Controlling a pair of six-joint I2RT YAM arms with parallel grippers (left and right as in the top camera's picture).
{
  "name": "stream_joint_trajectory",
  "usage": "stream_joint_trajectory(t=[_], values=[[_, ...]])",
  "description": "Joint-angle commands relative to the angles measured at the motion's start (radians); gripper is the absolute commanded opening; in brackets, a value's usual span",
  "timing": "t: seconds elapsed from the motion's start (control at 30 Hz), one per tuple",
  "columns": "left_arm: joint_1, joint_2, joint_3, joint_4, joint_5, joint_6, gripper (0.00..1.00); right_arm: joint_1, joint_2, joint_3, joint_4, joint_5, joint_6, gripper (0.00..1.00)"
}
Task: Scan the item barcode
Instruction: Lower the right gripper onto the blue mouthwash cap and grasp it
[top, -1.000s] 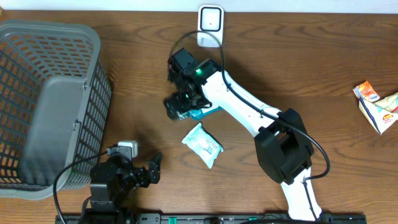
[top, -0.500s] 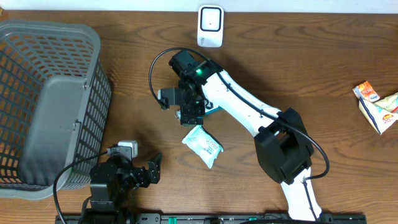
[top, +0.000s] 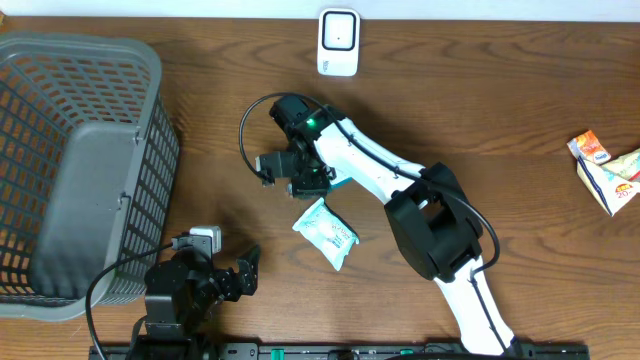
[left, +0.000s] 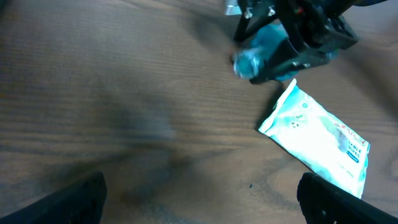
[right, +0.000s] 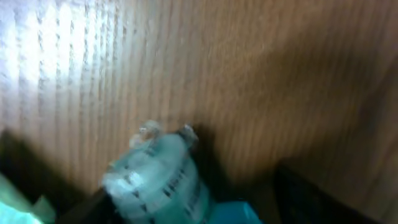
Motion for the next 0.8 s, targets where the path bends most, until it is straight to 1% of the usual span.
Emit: stream_joint_trajectory(t=[0.0, 0.03, 0.13, 0.27, 0.33, 0.4, 0.47, 0.57, 0.67, 0.77], values=[[0.003, -0.002, -0.01, -0.011, -0.005, -0.005, 0.98, 0.003, 0.026, -0.011, 0.001, 0.046, -0.001, 0.46], [0.003, -0.002, -0.01, -0.011, -0.005, -0.005, 0.98, 0.003, 0.026, -0.011, 0.005, 0.047, 0.003, 0.4], [0.003, -0.002, -0.01, -0.011, -0.005, -0.005, 0.98, 0.003, 0.026, -0.007, 0.005, 0.057, 0.045, 0.31], [0.003, -0.002, -0.01, -0.012, -0.005, -0.005, 0.98, 0.005, 0.026, 0.02, 0.005, 0.145, 0.164, 0.13], [0.003, -0.002, -0.01, -0.011, -0.005, -0.005, 0.98, 0.006, 0.026, 0.043, 0.004, 0.178, 0.231, 0.09], [0.003, -0.002, -0.01, -0.011, -0.005, -0.005, 0.98, 0.006, 0.026, 0.069, -0.006, 0.183, 0.28, 0.07], [0.003, -0.002, -0.01, -0.011, -0.005, -0.005, 0.98, 0.006, 0.026, 0.099, -0.031, 0.183, 0.311, 0.08], [0.003, -0.002, -0.01, -0.011, -0.005, -0.005, 0.98, 0.003, 0.026, 0.131, -0.066, 0.183, 0.321, 0.04], [0.003, -0.002, -0.01, -0.011, -0.005, -0.005, 0.98, 0.003, 0.026, 0.173, -0.104, 0.183, 0.343, 0.04], [0.003, -0.002, -0.01, -0.011, -0.005, -0.005, 0.98, 0.009, 0.026, 0.238, -0.132, 0.183, 0.41, 0.03]])
